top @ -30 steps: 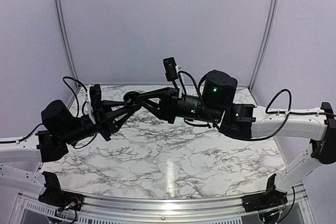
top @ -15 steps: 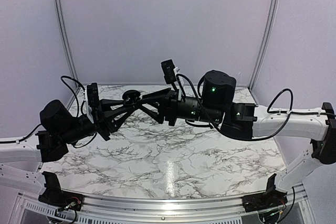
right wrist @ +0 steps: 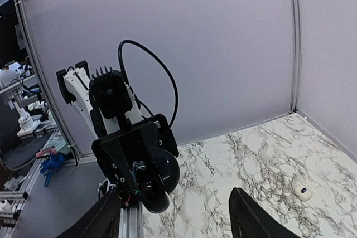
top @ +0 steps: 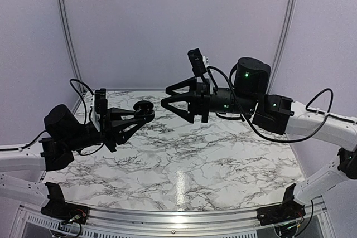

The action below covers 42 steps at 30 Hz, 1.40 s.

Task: Insert the wireless bluetooth earbuds into the charging case
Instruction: Close the charging case with the earbuds.

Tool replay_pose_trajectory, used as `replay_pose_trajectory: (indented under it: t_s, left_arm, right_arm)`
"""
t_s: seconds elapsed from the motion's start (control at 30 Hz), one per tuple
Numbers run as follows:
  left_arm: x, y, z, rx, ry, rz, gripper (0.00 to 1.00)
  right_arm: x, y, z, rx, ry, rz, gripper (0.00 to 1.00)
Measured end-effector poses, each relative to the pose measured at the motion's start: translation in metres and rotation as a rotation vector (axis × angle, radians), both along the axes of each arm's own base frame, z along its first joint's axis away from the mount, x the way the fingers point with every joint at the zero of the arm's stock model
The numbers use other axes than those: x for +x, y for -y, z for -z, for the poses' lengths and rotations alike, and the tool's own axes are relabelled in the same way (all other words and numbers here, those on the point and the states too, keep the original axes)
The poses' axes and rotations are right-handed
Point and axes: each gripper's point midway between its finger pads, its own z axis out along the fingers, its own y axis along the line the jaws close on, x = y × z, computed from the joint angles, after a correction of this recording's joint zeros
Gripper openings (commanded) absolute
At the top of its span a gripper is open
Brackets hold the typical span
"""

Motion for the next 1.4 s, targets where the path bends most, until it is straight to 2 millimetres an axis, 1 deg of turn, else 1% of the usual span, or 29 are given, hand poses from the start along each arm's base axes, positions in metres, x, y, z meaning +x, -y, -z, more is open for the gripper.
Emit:
replay_pose_trajectory:
  t_s: [0.1, 0.27, 0.4, 0.57, 0.87, 1.1, 1.4]
  left_arm:
    - [0.000, 0.003, 0.000, 0.000, -0.019, 0.018, 0.00]
    - [0.000, 0.006, -0.002, 0.001, -0.042, 0.031, 0.00]
    - [0.000, 0.009, -0.002, 0.006, -0.054, 0.044, 0.00]
    - [-0.003, 0.015, -0.001, 0.017, -0.076, 0.082, 0.00]
    - [-0.005, 0.019, 0.003, 0.029, -0.095, 0.110, 0.00]
    - [-0.006, 0.019, 0.004, 0.033, -0.096, 0.115, 0.00]
    - [-0.003, 0.018, 0.005, 0.034, -0.099, 0.104, 0.00]
  right_arm:
    - [-0.002, -0.003, 0.001, -0.030, 0.019, -0.017, 0.63]
    - [-0.004, -0.008, -0.002, -0.083, 0.057, -0.011, 0.75]
    - [-0.004, -0.012, -0.005, -0.127, 0.086, 0.007, 0.80]
    - [0.003, -0.016, 0.002, -0.190, 0.092, 0.033, 0.84]
    - [0.006, -0.024, 0.018, -0.250, 0.053, 0.024, 0.88]
    - [0.005, -0.029, 0.026, -0.260, 0.012, 0.006, 0.89]
    - [0.010, -0.034, 0.027, -0.270, -0.022, 0.023, 0.82]
